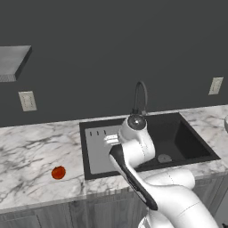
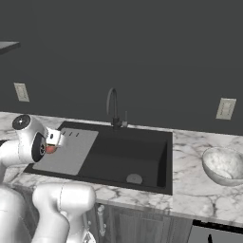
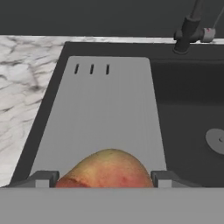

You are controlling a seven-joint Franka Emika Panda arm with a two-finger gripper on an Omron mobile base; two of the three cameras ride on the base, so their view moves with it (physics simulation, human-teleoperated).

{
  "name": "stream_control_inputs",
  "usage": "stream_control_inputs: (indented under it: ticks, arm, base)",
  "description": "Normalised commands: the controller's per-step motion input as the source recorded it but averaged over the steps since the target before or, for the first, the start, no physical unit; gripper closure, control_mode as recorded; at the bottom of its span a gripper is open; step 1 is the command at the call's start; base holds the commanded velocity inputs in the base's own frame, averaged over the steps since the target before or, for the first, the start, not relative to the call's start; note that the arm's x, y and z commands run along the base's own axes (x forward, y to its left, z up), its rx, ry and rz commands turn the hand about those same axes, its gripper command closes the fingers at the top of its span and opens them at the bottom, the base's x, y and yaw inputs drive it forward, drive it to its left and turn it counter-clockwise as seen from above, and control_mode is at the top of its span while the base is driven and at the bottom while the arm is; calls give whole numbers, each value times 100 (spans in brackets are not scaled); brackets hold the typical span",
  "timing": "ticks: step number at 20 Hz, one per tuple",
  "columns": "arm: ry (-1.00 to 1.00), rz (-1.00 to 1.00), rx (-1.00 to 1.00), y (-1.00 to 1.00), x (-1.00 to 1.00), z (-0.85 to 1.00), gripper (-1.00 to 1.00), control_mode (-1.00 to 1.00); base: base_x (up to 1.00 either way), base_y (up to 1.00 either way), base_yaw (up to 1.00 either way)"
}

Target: Remove the tomato and peach from the sink. Then move the bowl and cup from the counter to the sink for washing.

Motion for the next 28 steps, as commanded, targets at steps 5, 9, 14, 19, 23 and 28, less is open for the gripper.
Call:
stream_control_inputs:
  ticks: [5,9,14,19,23,28]
  arm:
    - [7,0,-4,49,7,0,100,-100]
    - [13,2,-1,47,8,2,100,-100]
    - [12,6,0,43,5,1,100,-100]
    - [6,9,0,42,4,0,100,-100]
    - [2,5,-1,46,7,0,100,-100]
    - [1,4,-1,44,8,0,100,-100]
  base:
    - [0,0,0]
    - [0,0,0]
    - [0,0,0]
    - [0,0,0]
    - [0,0,0]
    - [0,0,0]
